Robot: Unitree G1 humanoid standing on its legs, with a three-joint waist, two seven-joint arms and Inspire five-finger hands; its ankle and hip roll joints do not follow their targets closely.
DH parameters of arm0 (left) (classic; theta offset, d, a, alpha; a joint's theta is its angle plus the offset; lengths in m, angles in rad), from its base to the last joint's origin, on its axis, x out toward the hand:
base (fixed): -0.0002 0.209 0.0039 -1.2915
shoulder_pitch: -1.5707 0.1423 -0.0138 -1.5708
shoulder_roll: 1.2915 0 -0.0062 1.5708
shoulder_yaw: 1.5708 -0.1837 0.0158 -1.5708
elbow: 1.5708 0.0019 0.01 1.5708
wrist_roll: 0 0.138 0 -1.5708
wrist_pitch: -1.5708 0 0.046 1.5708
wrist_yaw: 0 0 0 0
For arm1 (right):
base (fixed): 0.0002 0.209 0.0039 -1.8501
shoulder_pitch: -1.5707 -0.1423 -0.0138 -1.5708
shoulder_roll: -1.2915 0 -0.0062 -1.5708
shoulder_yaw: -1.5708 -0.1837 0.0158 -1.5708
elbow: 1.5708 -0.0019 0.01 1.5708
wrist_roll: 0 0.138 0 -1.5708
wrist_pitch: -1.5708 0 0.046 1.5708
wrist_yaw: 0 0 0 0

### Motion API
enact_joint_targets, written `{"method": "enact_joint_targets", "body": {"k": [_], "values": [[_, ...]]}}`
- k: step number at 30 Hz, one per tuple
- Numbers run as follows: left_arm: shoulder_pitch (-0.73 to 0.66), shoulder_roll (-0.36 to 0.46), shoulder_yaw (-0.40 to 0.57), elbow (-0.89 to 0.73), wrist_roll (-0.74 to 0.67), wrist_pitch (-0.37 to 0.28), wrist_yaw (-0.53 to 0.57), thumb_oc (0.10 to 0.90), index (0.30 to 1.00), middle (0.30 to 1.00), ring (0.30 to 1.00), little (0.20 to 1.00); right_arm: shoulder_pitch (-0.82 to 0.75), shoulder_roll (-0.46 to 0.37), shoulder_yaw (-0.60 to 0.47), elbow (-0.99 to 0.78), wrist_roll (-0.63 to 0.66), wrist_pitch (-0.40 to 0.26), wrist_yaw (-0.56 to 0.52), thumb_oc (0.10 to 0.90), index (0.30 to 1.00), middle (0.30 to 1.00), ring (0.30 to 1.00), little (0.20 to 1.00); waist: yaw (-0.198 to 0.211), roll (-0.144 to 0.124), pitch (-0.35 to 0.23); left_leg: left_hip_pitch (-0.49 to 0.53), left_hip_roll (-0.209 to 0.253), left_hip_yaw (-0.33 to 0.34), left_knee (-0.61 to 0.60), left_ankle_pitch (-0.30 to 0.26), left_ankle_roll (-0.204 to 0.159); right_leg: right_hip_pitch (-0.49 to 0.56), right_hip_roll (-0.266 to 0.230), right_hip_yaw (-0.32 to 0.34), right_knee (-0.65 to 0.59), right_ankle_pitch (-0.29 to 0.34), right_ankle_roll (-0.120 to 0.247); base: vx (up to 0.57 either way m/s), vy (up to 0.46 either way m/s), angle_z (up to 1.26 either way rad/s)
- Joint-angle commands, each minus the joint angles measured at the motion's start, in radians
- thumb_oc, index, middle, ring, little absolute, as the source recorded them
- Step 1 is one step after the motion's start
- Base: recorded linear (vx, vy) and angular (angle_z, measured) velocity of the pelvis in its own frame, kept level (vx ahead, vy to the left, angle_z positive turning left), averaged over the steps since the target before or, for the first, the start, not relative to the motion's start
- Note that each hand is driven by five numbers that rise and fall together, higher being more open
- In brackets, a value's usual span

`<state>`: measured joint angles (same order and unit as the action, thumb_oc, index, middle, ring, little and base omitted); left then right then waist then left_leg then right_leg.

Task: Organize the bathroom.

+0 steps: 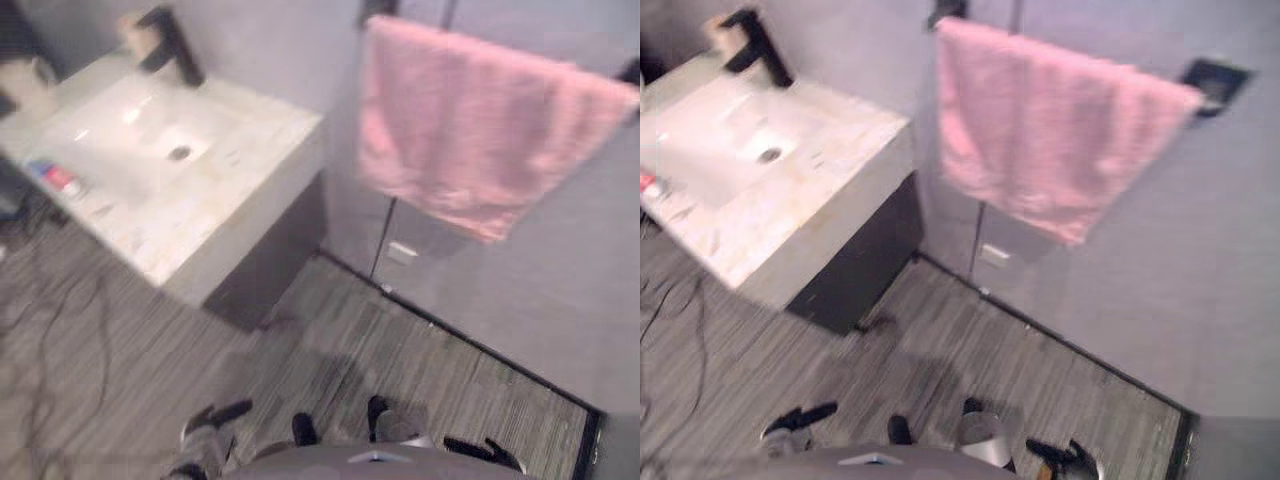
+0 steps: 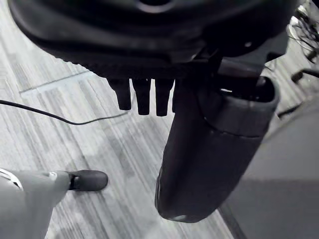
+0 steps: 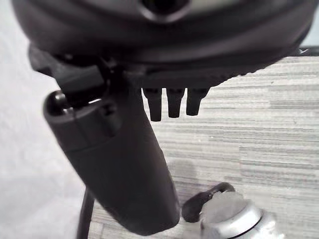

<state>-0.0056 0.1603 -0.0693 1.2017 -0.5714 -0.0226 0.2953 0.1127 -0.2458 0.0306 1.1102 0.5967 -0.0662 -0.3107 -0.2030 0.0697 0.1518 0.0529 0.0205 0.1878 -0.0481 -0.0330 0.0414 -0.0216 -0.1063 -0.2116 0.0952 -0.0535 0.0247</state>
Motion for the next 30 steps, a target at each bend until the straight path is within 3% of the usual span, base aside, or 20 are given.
{"method": "enact_joint_targets", "body": {"k": [1,3,5,8,10,13,15,17,18,19,21,22,25,30], "values": [[0.049,0.056,0.018,0.016,0.048,0.076,0.051,0.8,0.9,0.9,0.9,0.9,-0.095,-0.053,0.01,-0.003,0.049,-0.014,0.005,0.8,0.9,0.9,0.9,0.9,0.01,-0.02,-0.002,0.129,0.05,-0.003,0.03,-0.093,-0.052,-0.127,-0.068,0.082,0.078,0.062,0.128,-0.17,0.466,0.6],[0.058,0.059,-0.007,0.027,0.017,0.081,0.057,0.8,0.9,0.9,0.9,0.9,-0.108,-0.054,-0.007,-0.017,0.115,-0.03,0.012,0.8,0.9,0.9,0.9,0.9,0.016,-0.02,0.009,0.111,0.011,-0.009,-0.009,-0.081,-0.042,-0.143,-0.119,0.077,0.053,0.136,0.149,-0.17,0.449,0.46],[0.066,0.068,-0.007,0.042,0.029,0.077,0.054,0.8,0.9,0.9,0.9,0.9,-0.116,-0.038,-0.012,-0.028,0.073,-0.027,0.044,0.8,0.9,0.9,0.9,0.9,0.016,-0.013,0.016,0.103,0.001,0.0,-0.036,-0.063,-0.035,-0.164,-0.125,0.082,0.071,0.171,0.148,-0.2,0.334,0.11],[0.059,0.095,0.002,0.047,0.042,0.085,0.045,0.8,0.9,0.9,0.9,0.9,-0.113,-0.002,0.01,-0.043,0.086,-0.033,0.046,0.8,0.9,0.9,0.9,0.9,0.003,0.011,0.023,0.085,0.016,0.009,-0.039,-0.041,-0.026,-0.183,-0.033,0.093,0.17,0.089,0.131,-0.2,0.269,-0.1],[0.05,0.105,0.011,0.055,0.018,0.083,0.052,0.8,0.9,0.9,0.9,0.9,-0.113,0.014,0.004,-0.026,0.183,-0.022,0.083,0.8,0.9,0.9,0.9,0.9,0.005,0.017,0.024,0.074,0.02,0.017,-0.039,-0.025,-0.021,-0.16,0.013,0.079,0.217,0.026,0.123,-0.14,0.196,0.03],[0.021,0.109,0.011,0.055,0.042,0.086,0.094,0.8,0.9,0.9,0.9,0.9,-0.111,0.035,-0.002,0.034,0.131,0.003,0.112,0.8,0.9,0.9,0.9,0.9,0.013,0.021,0.006,0.028,0.022,0.023,-0.039,0.011,-0.028,-0.079,0.099,0.099,0.185,-0.075,0.087,-0.09,0.1,0.09],[0.011,0.108,0.002,0.053,0.048,0.088,0.095,0.8,0.9,0.9,0.9,0.9,-0.123,0.042,0.028,0.056,0.095,0.011,0.108,0.8,0.9,0.9,0.9,0.9,0.029,0.006,-0.01,0.001,0.005,0.011,-0.039,0.019,-0.03,-0.014,0.119,0.118,0.095,-0.079,0.078,-0.04,0.031,0.21],[0.011,0.107,0.012,0.051,0.054,0.08,0.084,0.8,0.9,0.9,0.9,0.9,-0.128,0.038,0.063,0.057,0.05,0.041,0.096,0.8,0.9,0.9,0.9,0.9,0.036,-0.003,-0.01,-0.011,0.005,-0.007,-0.018,0.022,-0.03,-0.002,0.124,0.121,0.085,-0.074,0.074,-0.03,0.019,0.31],[0.012,0.106,0.02,0.044,0.067,0.077,0.079,0.8,0.9,0.9,0.9,0.9,-0.127,0.034,0.075,0.054,0.033,0.047,0.093,0.8,0.9,0.9,0.9,0.9,0.034,-0.004,-0.011,-0.004,0.002,0.005,-0.012,0.015,-0.027,0.005,0.123,0.116,0.072,-0.068,0.072,-0.06,0.077,0.28],[0.012,0.105,0.025,0.039,0.095,0.074,0.071,0.8,0.9,0.9,0.9,0.9,-0.123,0.025,0.088,0.041,0.016,0.069,0.092,0.8,0.9,0.9,0.9,0.9,0.022,-0.007,-0.01,-0.004,0.005,0.06,0.023,0.002,-0.029,0.017,0.121,0.098,0.056,-0.062,0.068,-0.05,0.074,0.2],[0.004,0.106,0.03,0.041,0.118,0.075,0.057,0.8,0.9,0.9,0.9,0.9,-0.119,0.017,0.087,0.038,0.001,0.072,0.091,0.8,0.9,0.9,0.9,0.9,0.006,-0.017,-0.007,-0.017,0.029,0.124,0.084,-0.011,-0.037,0.031,0.109,0.07,0.04,-0.054,0.06,-0.08,0.129,0.34],[-0.004,0.108,0.022,0.039,0.133,0.066,0.042,0.8,0.9,0.9,0.9,0.9,-0.12,-0.003,0.076,0.038,0.027,0.053,0.057,0.8,0.9,0.9,0.9,0.9,-0.005,-0.043,-0.006,-0.051,0.057,0.138,0.195,-0.042,-0.042,0.049,0.081,0.05,0.019,-0.036,0.045,-0.09,0.15,0.46],[-0.001,0.103,0.021,0.037,0.092,0.055,0.062,0.8,0.9,0.9,0.9,0.9,-0.126,-0.033,0.046,0.049,0.021,0.055,0.054,0.8,0.9,0.9,0.9,0.9,0.001,-0.064,-0.015,-0.051,0.091,0.089,0.251,-0.072,-0.048,0.06,0.061,0.062,0.002,-0.021,0.036,-0.02,0.25,0.74],[0.01,0.095,0.056,0.063,0.068,0.076,0.101,0.8,0.9,0.9,0.9,0.9,-0.13,-0.047,0.035,0.052,0.021,0.059,0.052,0.8,0.9,0.9,0.9,0.9,-0.008,-0.07,-0.033,-0.006,0.218,0.037,0.247,0.005,-0.096,0.053,0.028,0.104,0.0,-0.016,0.038,0.04,0.35,0.3]]}}
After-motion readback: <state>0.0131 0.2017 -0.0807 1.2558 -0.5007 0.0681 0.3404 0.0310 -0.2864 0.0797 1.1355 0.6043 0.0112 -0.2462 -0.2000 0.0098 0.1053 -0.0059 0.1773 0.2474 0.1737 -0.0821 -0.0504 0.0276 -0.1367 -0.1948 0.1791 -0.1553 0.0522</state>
